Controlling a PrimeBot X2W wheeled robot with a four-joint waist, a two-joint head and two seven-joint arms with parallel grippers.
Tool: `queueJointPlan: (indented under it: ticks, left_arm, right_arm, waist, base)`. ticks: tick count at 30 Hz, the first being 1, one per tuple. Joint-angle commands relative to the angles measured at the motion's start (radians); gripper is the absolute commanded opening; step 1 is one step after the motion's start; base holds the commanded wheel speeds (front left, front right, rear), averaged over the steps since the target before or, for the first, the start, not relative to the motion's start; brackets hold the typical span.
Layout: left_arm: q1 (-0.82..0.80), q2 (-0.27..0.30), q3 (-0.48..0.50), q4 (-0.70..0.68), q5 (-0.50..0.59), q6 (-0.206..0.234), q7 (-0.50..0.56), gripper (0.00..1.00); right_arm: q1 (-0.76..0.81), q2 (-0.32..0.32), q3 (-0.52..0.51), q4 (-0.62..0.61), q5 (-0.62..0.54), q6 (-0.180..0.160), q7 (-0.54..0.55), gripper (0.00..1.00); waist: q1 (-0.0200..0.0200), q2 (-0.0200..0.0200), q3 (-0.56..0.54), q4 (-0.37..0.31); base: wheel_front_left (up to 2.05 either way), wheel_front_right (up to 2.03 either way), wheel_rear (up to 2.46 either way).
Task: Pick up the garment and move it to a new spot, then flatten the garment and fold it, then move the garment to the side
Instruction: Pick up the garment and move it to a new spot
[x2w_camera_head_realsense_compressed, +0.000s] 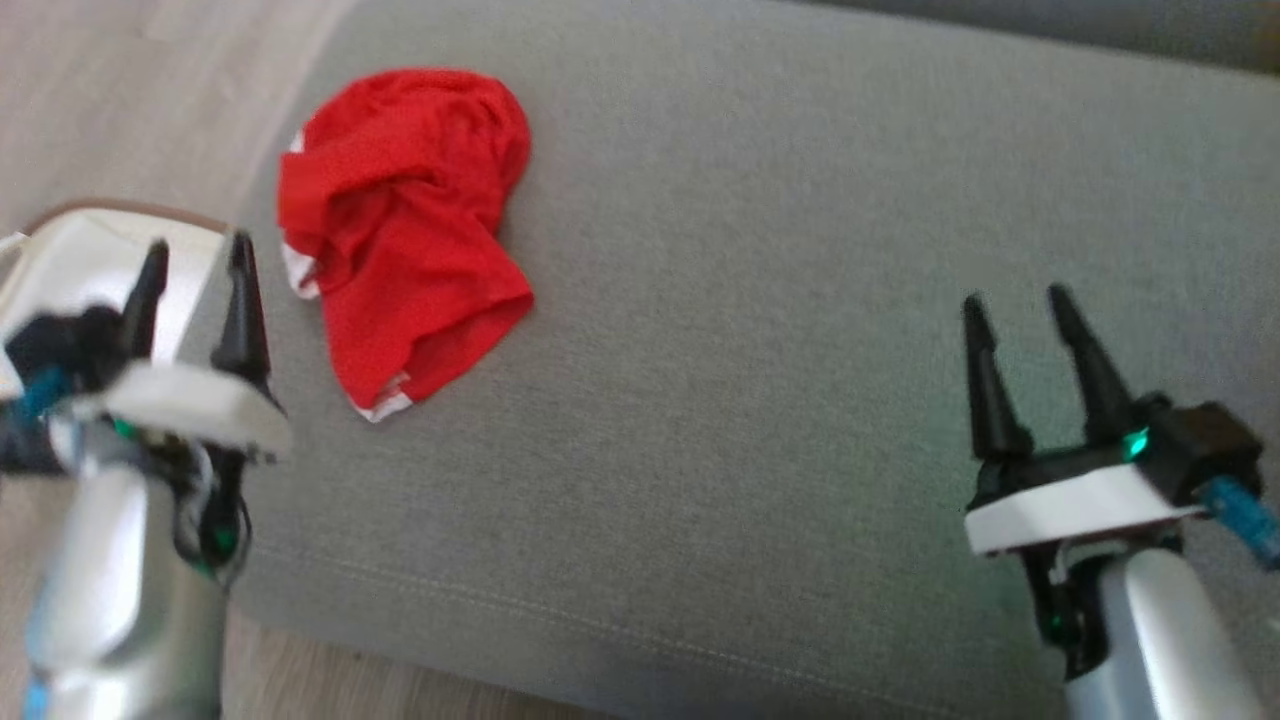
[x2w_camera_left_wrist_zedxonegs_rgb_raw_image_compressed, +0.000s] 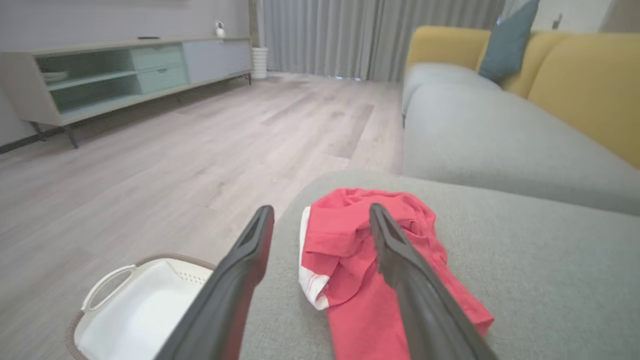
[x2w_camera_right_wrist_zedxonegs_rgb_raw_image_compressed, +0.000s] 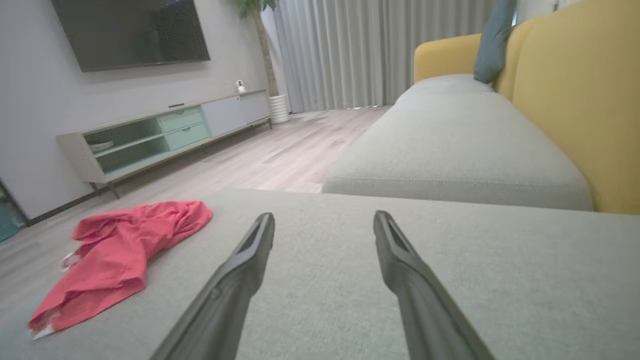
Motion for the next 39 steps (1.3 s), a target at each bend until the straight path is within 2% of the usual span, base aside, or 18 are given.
queueJointPlan:
  ticks: [1, 6, 7, 12, 17, 22, 23, 24, 26, 30, 35, 39]
  left_arm:
    - [-0.122, 0.059, 0.033, 0.037, -0.014, -0.025, 0.047, 1.0]
    - [-0.289, 0.142, -0.022, 0.232, -0.003, -0.067, 0.163, 1.0]
    - [-0.289, 0.142, -0.022, 0.232, -0.003, -0.067, 0.163, 1.0]
    - [-0.428, 0.194, -0.075, 0.405, -0.022, -0.085, 0.222, 1.0]
    - [-0.519, 0.216, -0.142, 0.542, -0.023, -0.088, 0.278, 1.0]
    - [-0.584, 0.22, -0.174, 0.642, -0.046, -0.088, 0.287, 1.0]
    - [-0.592, 0.217, -0.178, 0.66, -0.056, -0.088, 0.29, 0.68]
    - [-0.598, 0.213, -0.187, 0.672, -0.068, -0.088, 0.291, 0.0]
    - [-0.61, 0.221, -0.194, 0.687, -0.083, -0.088, 0.263, 0.0]
    - [-0.63, 0.241, -0.189, 0.7, -0.074, -0.066, 0.124, 0.0]
    - [-0.632, 0.235, -0.192, 0.668, -0.063, -0.047, -0.034, 0.0]
    - [-0.612, 0.219, -0.202, 0.579, -0.054, -0.044, -0.056, 0.0]
  right_arm:
    - [-0.05, -0.003, 0.003, -0.066, -0.017, -0.001, 0.014, 1.0]
    - [-0.089, -0.003, -0.018, -0.14, -0.037, -0.001, 0.044, 1.0]
    - [-0.089, -0.003, -0.018, -0.14, -0.037, -0.001, 0.044, 1.0]
    - [-0.112, -0.003, -0.017, -0.191, -0.045, -0.001, 0.064, 1.0]
    - [-0.116, -0.003, -0.024, -0.216, -0.047, -0.001, 0.07, 1.0]
    - [-0.12, -0.003, -0.032, -0.234, -0.05, -0.001, 0.073, 1.0]
    - [-0.119, -0.003, -0.032, -0.236, -0.052, -0.001, 0.073, 1.0]
    - [-0.119, -0.003, -0.032, -0.236, -0.053, -0.001, 0.074, 1.0]
    - [-0.119, -0.003, -0.037, -0.234, -0.053, -0.001, 0.072, 1.0]
    - [-0.113, -0.003, -0.038, -0.217, -0.045, -0.001, 0.062, 1.0]
    - [-0.098, -0.003, -0.034, -0.168, -0.014, -0.001, 0.036, 1.0]
    - [-0.084, -0.003, -0.03, -0.134, 0.013, -0.001, 0.017, 1.0]
  waist:
    - [0.0, 0.0, 0.081, -0.047]
    - [0.0, 0.0, 0.16, -0.081]
    - [0.0, 0.0, 0.16, -0.081]
    - [0.0, 0.0, 0.222, -0.114]
    - [0.0, 0.0, 0.26, -0.139]
    - [0.0, 0.0, 0.284, -0.153]
    - [0.0, 0.0, 0.285, -0.154]
    - [0.0, 0.0, 0.285, -0.156]
    - [0.0, 0.0, 0.28, -0.157]
    - [0.0, 0.0, 0.243, -0.157]
    - [0.0, 0.0, 0.139, -0.158]
    - [0.0, 0.0, 0.065, -0.167]
  base:
    - [0.0, 0.0, 0.0]
    - [0.0, 0.0, 0.0]
    - [0.0, 0.0, 0.0]
    - [0.0, 0.0, 0.0]
    - [0.0, 0.0, 0.0]
    - [0.0, 0.0, 0.0]
    - [0.0, 0.0, 0.0]
    - [0.0, 0.0, 0.0]
    - [0.0, 0.0, 0.0]
    - [0.0, 0.0, 0.0]
    - [0.0, 0.0, 0.0]
    - [0.0, 0.0, 0.0]
